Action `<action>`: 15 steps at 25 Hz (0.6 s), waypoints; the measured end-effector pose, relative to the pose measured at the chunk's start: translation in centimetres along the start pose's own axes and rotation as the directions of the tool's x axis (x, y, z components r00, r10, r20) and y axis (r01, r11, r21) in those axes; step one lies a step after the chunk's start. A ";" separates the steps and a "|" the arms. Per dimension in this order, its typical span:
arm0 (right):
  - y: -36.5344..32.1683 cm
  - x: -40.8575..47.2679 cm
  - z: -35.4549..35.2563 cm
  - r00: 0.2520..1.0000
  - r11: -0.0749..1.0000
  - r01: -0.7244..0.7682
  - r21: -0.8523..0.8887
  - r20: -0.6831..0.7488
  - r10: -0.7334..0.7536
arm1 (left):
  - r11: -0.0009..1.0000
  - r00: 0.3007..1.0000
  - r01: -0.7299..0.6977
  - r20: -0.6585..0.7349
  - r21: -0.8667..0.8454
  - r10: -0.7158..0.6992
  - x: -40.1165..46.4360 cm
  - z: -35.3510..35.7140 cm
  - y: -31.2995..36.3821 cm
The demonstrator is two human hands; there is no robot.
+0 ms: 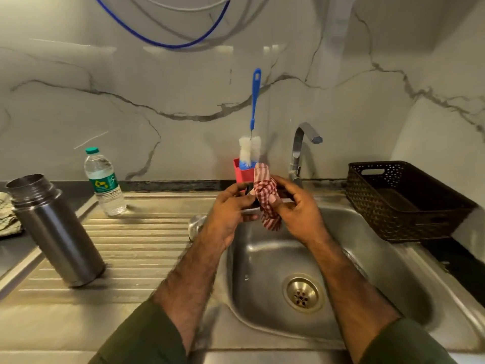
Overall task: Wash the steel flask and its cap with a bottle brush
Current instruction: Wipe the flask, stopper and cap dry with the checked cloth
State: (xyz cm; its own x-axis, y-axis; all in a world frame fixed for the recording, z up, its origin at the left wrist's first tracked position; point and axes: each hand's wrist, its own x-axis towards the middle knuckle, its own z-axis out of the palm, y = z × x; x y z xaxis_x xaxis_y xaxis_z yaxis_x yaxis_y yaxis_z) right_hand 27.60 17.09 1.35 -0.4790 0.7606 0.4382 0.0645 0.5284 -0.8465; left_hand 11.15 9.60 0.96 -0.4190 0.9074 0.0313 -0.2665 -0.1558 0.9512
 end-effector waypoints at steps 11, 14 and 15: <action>-1.1 0.1 2.1 0.972 0.972 -0.227 0.057 -0.055 0.230 | 0.932 0.939 -0.289 0.257 0.221 0.230 -0.1 -2.1 -0.7; -1.5 0.0 1.7 0.893 0.864 -0.443 0.241 0.026 0.450 | 0.773 0.919 -0.388 0.274 0.501 0.284 -0.1 -1.5 -1.5; -1.1 -0.1 1.7 0.917 0.896 -0.396 0.198 0.047 0.395 | 0.744 0.923 -0.386 0.229 0.545 0.310 -0.3 -1.1 -1.6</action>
State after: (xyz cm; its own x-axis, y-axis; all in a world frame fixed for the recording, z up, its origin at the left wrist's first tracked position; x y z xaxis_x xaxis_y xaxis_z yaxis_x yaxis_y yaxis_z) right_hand 26.10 15.76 1.74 -0.4547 0.8890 0.0533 0.0742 0.0975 -0.9925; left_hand 10.79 9.12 -0.87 -0.2708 0.8782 0.3944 0.4364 -0.2532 0.8634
